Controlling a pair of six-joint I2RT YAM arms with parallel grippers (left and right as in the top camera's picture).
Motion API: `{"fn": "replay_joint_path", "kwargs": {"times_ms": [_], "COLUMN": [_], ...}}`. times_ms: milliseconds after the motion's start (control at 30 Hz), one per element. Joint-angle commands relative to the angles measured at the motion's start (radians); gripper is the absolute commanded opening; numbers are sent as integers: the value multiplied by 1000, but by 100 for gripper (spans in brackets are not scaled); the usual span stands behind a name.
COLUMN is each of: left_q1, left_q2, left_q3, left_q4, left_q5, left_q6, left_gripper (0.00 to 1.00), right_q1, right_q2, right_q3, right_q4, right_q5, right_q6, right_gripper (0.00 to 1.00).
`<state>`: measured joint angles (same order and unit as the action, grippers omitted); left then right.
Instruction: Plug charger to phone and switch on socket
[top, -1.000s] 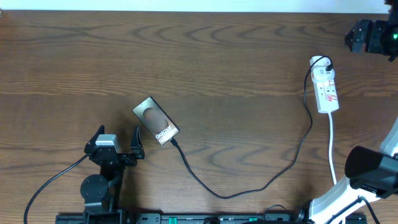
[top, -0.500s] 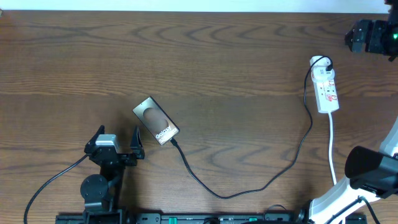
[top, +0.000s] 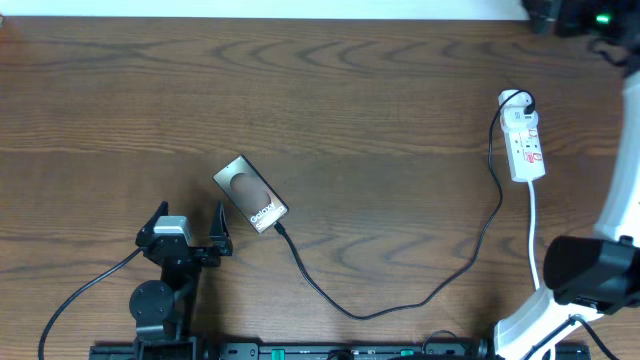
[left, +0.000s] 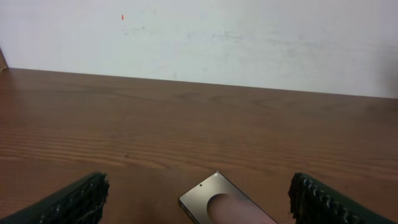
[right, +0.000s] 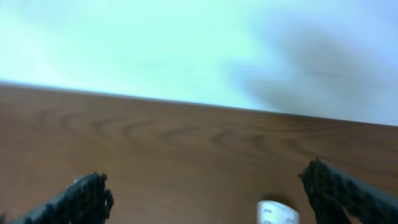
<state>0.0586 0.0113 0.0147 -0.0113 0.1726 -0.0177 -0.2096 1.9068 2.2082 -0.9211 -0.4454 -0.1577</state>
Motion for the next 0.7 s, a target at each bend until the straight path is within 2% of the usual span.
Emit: {"fn": "replay_joint_path", "kwargs": {"times_ms": [0,200,333,667], "left_q1": [5,5,5,5], "left_q2": [0,0,0,0], "left_q3": [-11,-11,-11,-11], "left_q4": [-45,-45,-45,-45], "left_q5": [5,5,6,6], "left_q6": [14,14,14,14], "left_gripper": [93,93,93,93], "right_q1": [115,248,307,336], "right_q2": [-107,-294,-438,-803], "right_q3": [-187,-545,-823,-1501], "right_q4": [156,435,642,1176], "right_q5": [38,183,210,211], "right_q6": [8,8,8,38], "right_gripper": [99,99,99,99]}}
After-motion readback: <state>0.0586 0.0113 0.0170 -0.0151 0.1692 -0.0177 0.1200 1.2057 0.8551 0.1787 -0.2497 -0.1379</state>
